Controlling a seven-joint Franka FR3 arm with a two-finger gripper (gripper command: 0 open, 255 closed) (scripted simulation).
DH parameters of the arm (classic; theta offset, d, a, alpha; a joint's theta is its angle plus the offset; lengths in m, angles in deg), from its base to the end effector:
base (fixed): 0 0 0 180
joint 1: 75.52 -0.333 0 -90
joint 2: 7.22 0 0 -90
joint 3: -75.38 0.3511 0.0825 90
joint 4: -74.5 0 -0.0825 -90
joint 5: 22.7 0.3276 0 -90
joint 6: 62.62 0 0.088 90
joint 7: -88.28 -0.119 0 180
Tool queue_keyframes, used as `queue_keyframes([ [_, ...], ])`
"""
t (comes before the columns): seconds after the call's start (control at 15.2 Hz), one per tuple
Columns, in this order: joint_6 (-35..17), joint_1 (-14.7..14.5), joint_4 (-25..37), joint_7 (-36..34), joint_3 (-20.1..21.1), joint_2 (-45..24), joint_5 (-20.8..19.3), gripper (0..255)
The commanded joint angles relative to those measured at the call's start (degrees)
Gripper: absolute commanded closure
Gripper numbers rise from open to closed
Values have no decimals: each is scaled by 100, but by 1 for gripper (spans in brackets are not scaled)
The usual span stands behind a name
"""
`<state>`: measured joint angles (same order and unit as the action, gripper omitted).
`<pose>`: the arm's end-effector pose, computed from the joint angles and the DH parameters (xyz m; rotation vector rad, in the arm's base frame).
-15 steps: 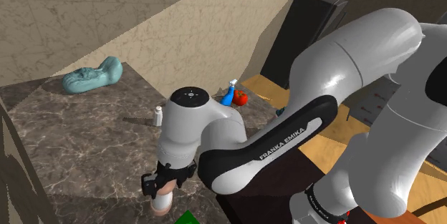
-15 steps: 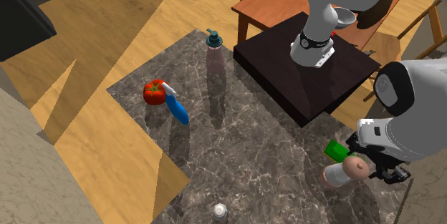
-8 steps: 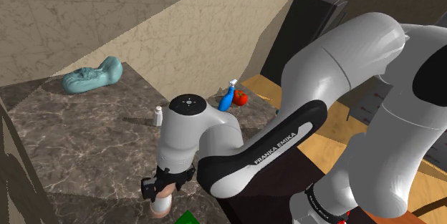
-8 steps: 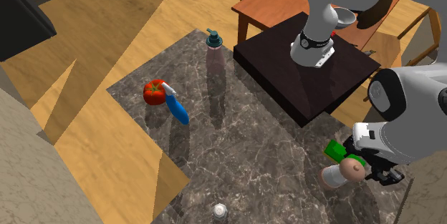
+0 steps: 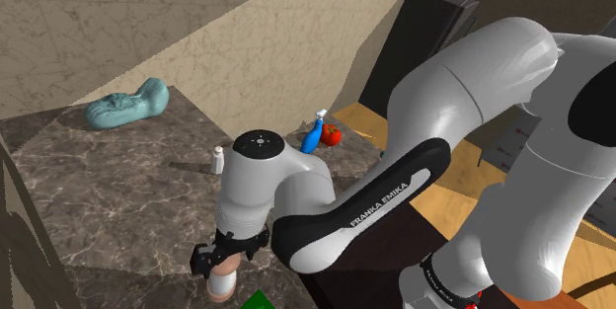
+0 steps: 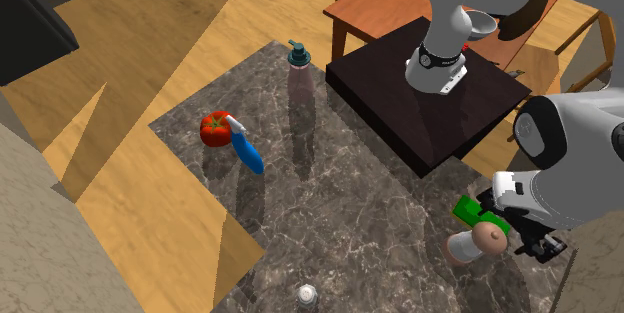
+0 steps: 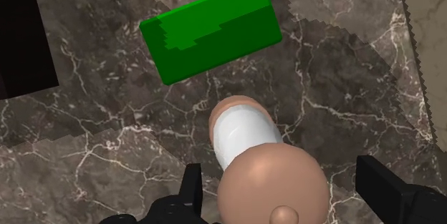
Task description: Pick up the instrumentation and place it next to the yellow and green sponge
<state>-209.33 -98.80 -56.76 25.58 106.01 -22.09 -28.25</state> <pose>0.3054 0.4093 0.3250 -3.0550 0.1399 0.0578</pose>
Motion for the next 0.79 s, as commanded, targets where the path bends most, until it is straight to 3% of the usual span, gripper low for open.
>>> queue_keyframes([
  [0.0,0,0,0,0,0,0,0,0],
  [0.26,655,232,66,396,232,677,562,0],
  [0.73,655,222,66,398,223,678,564,0],
])
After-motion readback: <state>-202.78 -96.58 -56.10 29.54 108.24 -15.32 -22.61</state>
